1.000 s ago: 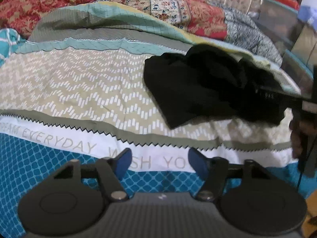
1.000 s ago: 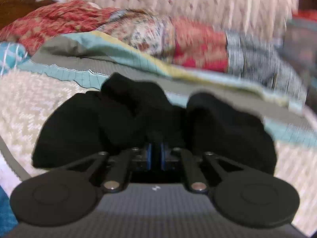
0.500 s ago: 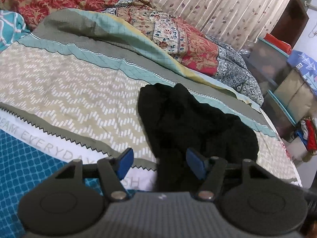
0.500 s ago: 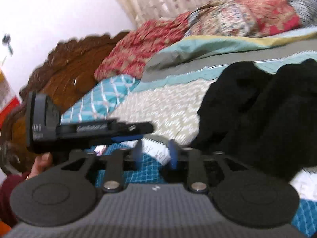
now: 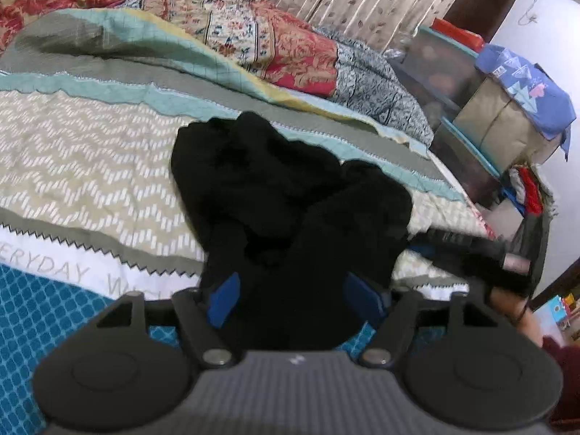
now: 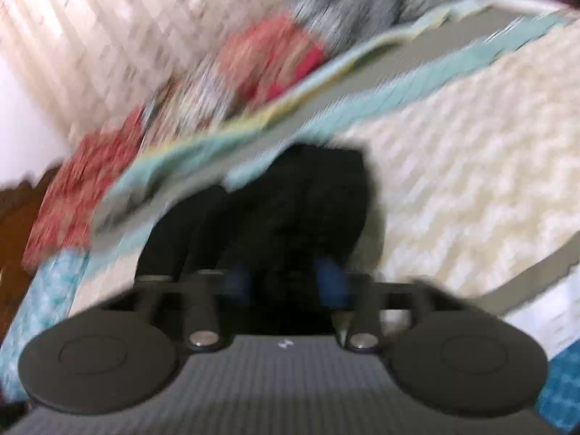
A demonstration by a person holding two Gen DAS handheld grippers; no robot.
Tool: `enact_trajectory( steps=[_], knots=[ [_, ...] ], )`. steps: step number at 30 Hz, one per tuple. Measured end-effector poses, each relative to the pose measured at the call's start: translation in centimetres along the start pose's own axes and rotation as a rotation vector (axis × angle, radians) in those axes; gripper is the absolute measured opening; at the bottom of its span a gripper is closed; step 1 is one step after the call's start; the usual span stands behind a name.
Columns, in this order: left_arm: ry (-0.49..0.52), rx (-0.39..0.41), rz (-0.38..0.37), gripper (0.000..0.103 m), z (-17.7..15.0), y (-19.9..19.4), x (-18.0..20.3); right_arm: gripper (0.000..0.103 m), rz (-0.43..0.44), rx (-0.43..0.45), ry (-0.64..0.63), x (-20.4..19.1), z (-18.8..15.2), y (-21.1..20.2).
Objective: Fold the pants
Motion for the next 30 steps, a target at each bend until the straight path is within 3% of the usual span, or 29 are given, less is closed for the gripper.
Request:
enact_trajectory(
  steps=[4, 6, 10, 13, 15, 17, 21, 24, 26, 28, 30],
  knots=[
    [-0.021, 0.048, -0.015, 0.087, 1.7, -1.4, -0.3, 0.015, 0.237, -0.091, -0.215, -8.5, -5.5, -2.1],
    [-0.015, 0.051, -0.023, 0.095, 2.6, -1.6, 0.0, 0.011, 0.358, -0.151, -0.247, -11.8, -8.0, -2.7],
    [0.064, 0.014, -0.073, 0.101, 2.7, -0.8, 2.3, 0.011, 0.417, -0.211, -0.376, -16.6, -12.1, -2.1],
    [0.130, -0.040, -0.059, 0.098, 1.6, 1.1, 3.4, 0.015, 0.392, -0.218, -0.428, -16.8, -12.7, -1.6],
    [0.136, -0.075, -0.048, 0.096, 0.9, 2.1, 3.6, 0.023, 0.390, -0.231, -0.416, -16.6, -12.7, -1.6],
    [0.121, -0.097, -0.044, 0.096, 0.4, 2.9, 3.6, 0.039, 0.408, -0.239, -0.394, -16.2, -12.8, -2.2],
    [0.139, -0.099, -0.042, 0.096, -0.1, 3.4, 3.7, 0.039, 0.343, -0.129, -0.337, -12.2, -9.8, -5.4],
    [0.154, -0.125, -0.005, 0.097, -0.6, 4.4, 3.5, 0.040, 0.224, -0.030, -0.178, -7.4, -6.6, -5.4],
    [0.130, -0.139, 0.007, 0.097, -0.8, 4.7, 3.2, 0.047, 0.123, 0.035, -0.038, -4.3, -4.9, -4.5],
    [0.100, -0.120, 0.002, 0.097, -0.4, 4.0, 3.0, 0.058, 0.050, 0.078, 0.047, -2.1, -4.0, -3.5],
    [0.092, -0.074, -0.004, 0.097, 0.5, 2.8, 3.1, 0.059, 0.028, 0.076, 0.132, -0.5, -3.9, -2.8]
  ],
)
Point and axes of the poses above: each gripper's, at about its wrist camera, not at the fingertips, and y roughly the way its jaws point, x to its right, z to its top, the point moved 9 cm from there along y, roughly the way its jaws point, and after that the axes turned 3 degrees about -x, right-handed, at the moved point
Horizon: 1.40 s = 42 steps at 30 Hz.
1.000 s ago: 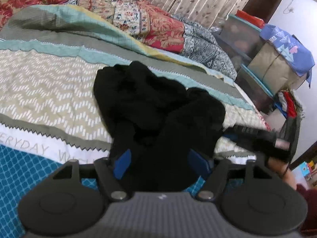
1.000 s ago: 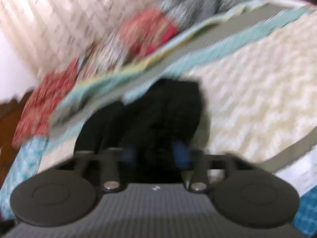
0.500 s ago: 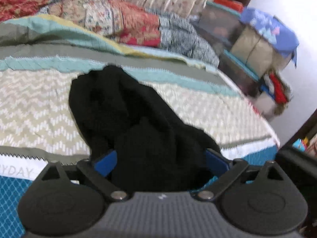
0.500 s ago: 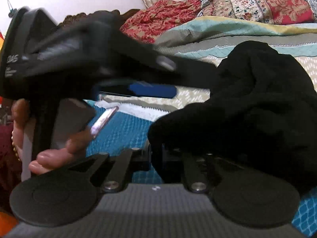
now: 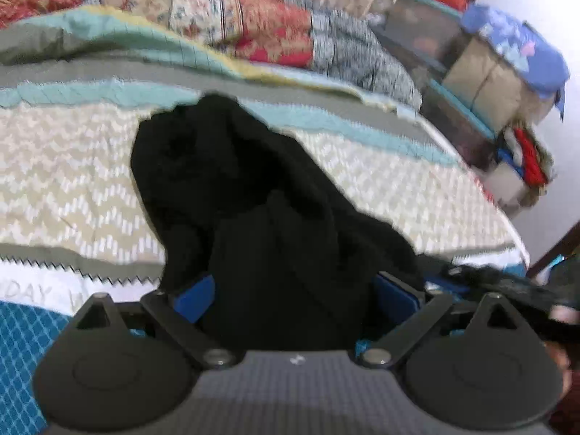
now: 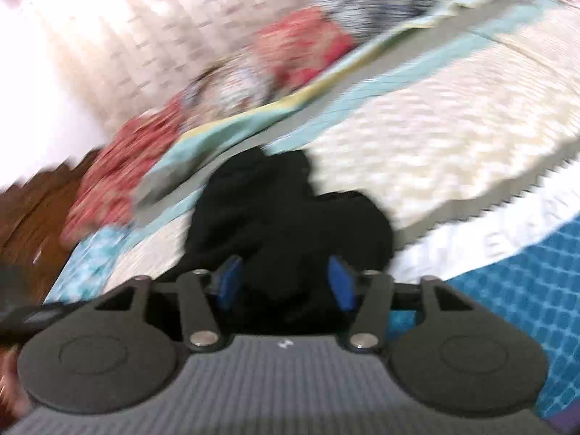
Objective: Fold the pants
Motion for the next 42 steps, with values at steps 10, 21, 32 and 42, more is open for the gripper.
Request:
enact_trajectory(
  steps=[10, 21, 32, 42],
  knots=[
    [0.014, 0.010, -0.099, 0.100, 2.0, -1.3, 2.9, 0.009, 0.149, -0.135, 0.024, -0.5, -1.7, 0.3],
    [0.006, -0.119, -0.172, 0.086, 1.7, 0.8, 3.7, 0.008, 0.480, -0.150, -0.475, -13.9, -7.6, -4.1],
    [-0.229, 0.236, 0.166, 0.015, 6.6, -11.0, -10.8, 0.021, 0.404, -0.082, -0.414, -12.6, -4.4, -2.9],
    [-0.343, 0.237, 0.302, 0.015, 4.3, -11.5, -16.0, 0.056, -0.049, -0.094, -0.166, -4.2, 5.1, 10.8]
  ],
)
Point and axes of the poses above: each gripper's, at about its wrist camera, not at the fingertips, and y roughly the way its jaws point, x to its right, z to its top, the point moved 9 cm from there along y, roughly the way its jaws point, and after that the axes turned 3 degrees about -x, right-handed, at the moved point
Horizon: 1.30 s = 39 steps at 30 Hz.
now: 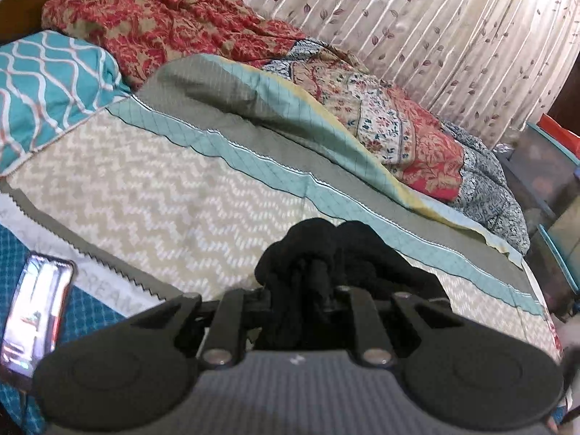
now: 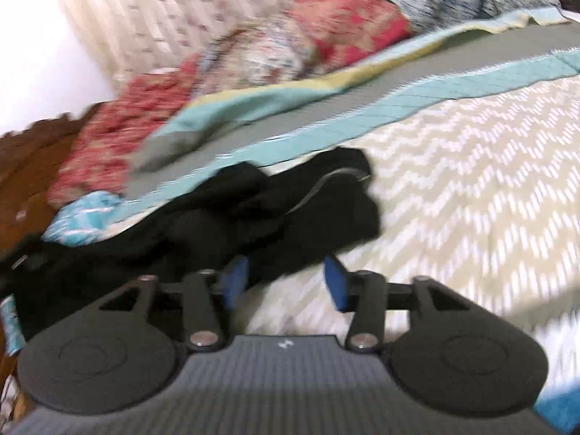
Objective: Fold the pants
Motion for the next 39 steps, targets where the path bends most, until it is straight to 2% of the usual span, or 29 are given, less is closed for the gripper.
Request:
enact_trajectory(
  steps=[3, 4, 5, 6, 9, 11, 15, 18, 21, 22, 24, 25, 28, 30, 32, 34, 36, 37, 39],
  knots=[
    [-0.009, 0.001, -0.012, 0.015, 0.0, 0.1, 0.2, 0.056, -0.033, -0.044, 0.139, 1.7, 1.5, 4.4],
    [-0.006, 0.004, -0.014, 0.015, 0.2, 0.0, 0.2, 0.040, -0.041, -0.041, 0.141, 1.7, 1.6, 5.1],
    [0.002, 0.011, -0.014, 0.015, 0.4, -0.3, 0.0, 0.006, -0.069, -0.039, 0.118, 1.8, 1.6, 5.4],
    [0.008, 0.019, -0.013, 0.015, 0.7, -0.7, 0.0, 0.003, -0.092, -0.032, 0.106, 1.7, 2.0, 5.1],
    [0.010, 0.049, -0.019, 0.015, 1.8, -1.7, -0.3, 0.002, -0.032, 0.143, 0.104, 1.8, 5.8, 0.7],
    [0.000, 0.059, -0.030, 0.015, 2.3, -2.2, -0.3, 0.002, -0.050, 0.299, 0.091, 3.6, 9.2, -4.6],
    [0.006, 0.084, -0.068, 0.015, 3.3, -2.7, 0.5, 0.002, -0.174, 0.547, 0.126, 11.2, 13.8, -17.2],
    [0.024, 0.102, -0.125, 0.015, 3.7, -3.3, 2.2, 0.002, -0.335, 0.695, 0.149, 17.2, 15.3, -26.0],
    [0.086, 0.114, -0.177, 0.015, 3.9, -4.1, 4.8, 0.002, -0.414, 0.749, 0.189, 21.2, 15.3, -31.1],
    [0.120, 0.123, -0.181, 0.015, 4.1, -4.5, 5.9, 0.002, -0.415, 0.751, 0.188, 21.9, 15.2, -32.1],
    [0.159, 0.125, -0.201, 0.015, 4.1, -5.1, 7.6, 0.003, -0.351, 0.685, 0.174, 22.0, 14.5, -31.8],
    [0.178, 0.134, -0.204, 0.015, 4.1, -5.6, 8.5, 0.008, -0.302, 0.623, 0.173, 21.8, 13.8, -30.8],
    [0.218, 0.168, -0.224, 0.015, 4.2, -7.3, 10.6, 0.011, -0.117, 0.402, 0.225, 20.0, 9.4, -24.8],
    [0.232, 0.188, -0.238, 0.015, 4.2, -8.5, 11.7, 0.022, 0.005, 0.231, 0.329, 19.0, 5.3, -19.6],
    [0.250, 0.201, -0.246, 0.015, 4.3, -9.8, 12.5, 0.047, 0.088, 0.098, 0.460, 18.7, 1.5, -15.3],
    [0.284, 0.212, -0.253, 0.015, 4.2, -11.1, 13.4, 0.051, 0.147, 0.000, 0.607, 18.6, -1.2, -11.7],
    [0.319, 0.226, -0.253, 0.015, 4.1, -12.2, 14.3, 0.053, 0.231, 0.001, 0.787, 19.5, -2.0, -9.1],
    [0.333, 0.233, -0.254, 0.015, 4.1, -12.7, 14.7, 0.059, 0.264, 0.029, 0.854, 20.0, -1.6, -8.3],
    [0.350, 0.246, -0.259, 0.015, 4.1, -13.5, 15.4, 0.061, 0.287, 0.091, 0.972, 21.2, -0.8, -7.4]
  ],
)
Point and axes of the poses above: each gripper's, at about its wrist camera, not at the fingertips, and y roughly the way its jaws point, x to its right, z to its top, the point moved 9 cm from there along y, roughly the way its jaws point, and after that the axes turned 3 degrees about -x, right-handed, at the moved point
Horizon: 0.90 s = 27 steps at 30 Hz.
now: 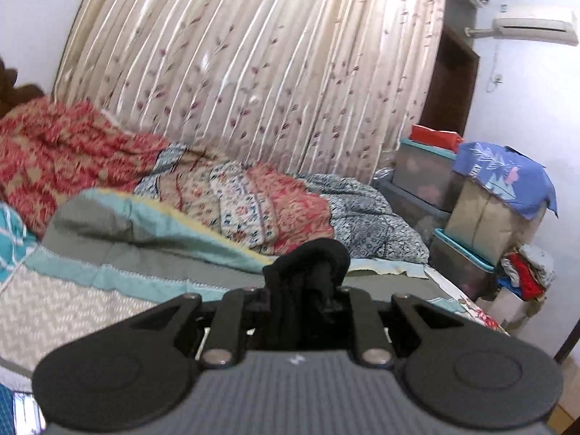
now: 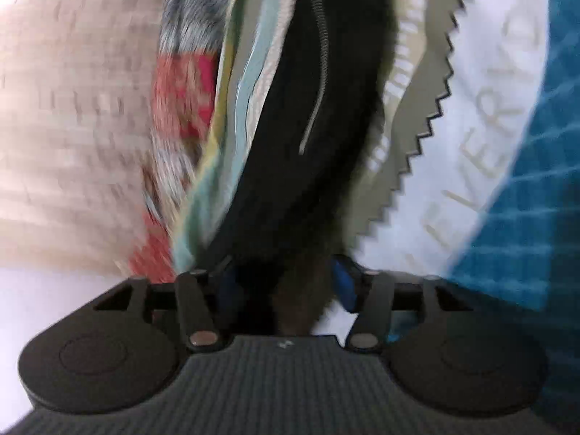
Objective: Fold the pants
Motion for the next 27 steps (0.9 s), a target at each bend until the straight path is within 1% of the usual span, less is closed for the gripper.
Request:
enact_trajectory(
  steps=[1, 2, 3, 4, 5, 6, 7, 9, 10, 12, 13, 14, 16, 18, 20, 21, 22, 24, 25, 27],
  knots=[
    [0.005, 0.005, -0.002, 0.015, 0.2, -0.2, 0.4, 0.059, 0.025, 0.023, 0.048, -0.2, 1.0, 0.4],
    [0.007, 0.009, -0.003, 0.015, 0.4, -0.3, 0.7, 0.036, 0.036, 0.033, 0.061, -0.7, 2.0, 1.0],
    [0.007, 0.014, -0.004, 0.015, 0.7, -0.3, 1.0, 0.015, 0.015, 0.045, 0.036, -1.5, 3.0, 1.4],
    [0.005, 0.016, -0.006, 0.015, 0.9, -0.2, 1.3, 0.005, 0.001, 0.065, 0.001, -2.2, 3.4, 0.9],
    [0.000, 0.015, -0.014, 0.015, 1.2, -0.1, 1.6, 0.005, 0.010, 0.105, -0.050, -3.7, 4.7, 0.0],
    [-0.007, 0.015, -0.029, 0.015, 1.6, 0.1, 2.0, 0.004, 0.027, 0.142, -0.095, -5.3, 5.2, -0.8],
    [-0.011, 0.018, -0.049, 0.015, 2.0, 0.2, 2.6, 0.004, 0.048, 0.185, -0.150, -7.4, 6.2, -2.3],
    [0.000, 0.035, -0.119, 0.015, 2.9, 0.2, 4.3, 0.004, 0.105, 0.292, -0.267, -11.7, 8.0, -6.5],
    [0.012, 0.054, -0.163, 0.015, 3.5, -0.1, 5.3, 0.004, 0.137, 0.365, -0.342, -14.0, 8.6, -9.9],
    [0.026, 0.103, -0.247, 0.015, 4.6, -1.1, 6.9, 0.004, 0.196, 0.486, -0.449, -17.7, 9.6, -15.6],
    [0.023, 0.135, -0.302, 0.015, 5.2, -2.0, 7.7, 0.004, 0.226, 0.554, -0.507, -19.7, 9.8, -19.1],
    [0.017, 0.169, -0.360, 0.015, 5.9, -2.9, 8.2, 0.005, 0.247, 0.599, -0.550, -20.8, 9.2, -21.2],
    [0.003, 0.239, -0.448, 0.015, 7.0, -4.7, 8.6, 0.005, 0.292, 0.654, -0.628, -22.8, 8.2, -25.0],
    [-0.006, 0.289, -0.469, 0.015, 7.6, -5.3, 8.2, 0.005, 0.323, 0.674, -0.702, -24.5, 7.0, -27.0],
    [-0.010, 0.288, -0.427, 0.015, 7.7, -4.4, 7.1, 0.005, 0.304, 0.676, -0.751, -25.3, 6.2, -26.2],
    [-0.019, 0.268, -0.396, 0.015, 7.6, -3.1, 6.3, 0.005, 0.283, 0.667, -0.767, -25.4, 6.1, -25.4],
    [-0.034, 0.237, -0.370, 0.015, 7.2, -1.6, 5.5, 0.005, 0.249, 0.648, -0.779, -25.2, 6.2, -23.5],
    [-0.089, 0.141, -0.310, 0.015, 5.8, 2.6, 3.0, 0.005, 0.192, 0.609, -0.773, -24.3, 6.9, -20.0],
    [-0.118, 0.080, -0.266, 0.015, 4.6, 5.4, 1.3, 0.005, 0.163, 0.585, -0.761, -23.4, 7.4, -18.1],
    [-0.146, 0.002, -0.202, 0.015, 2.8, 9.6, -1.4, 0.005, 0.093, 0.539, -0.751, -21.5, 8.5, -13.1]
  ],
)
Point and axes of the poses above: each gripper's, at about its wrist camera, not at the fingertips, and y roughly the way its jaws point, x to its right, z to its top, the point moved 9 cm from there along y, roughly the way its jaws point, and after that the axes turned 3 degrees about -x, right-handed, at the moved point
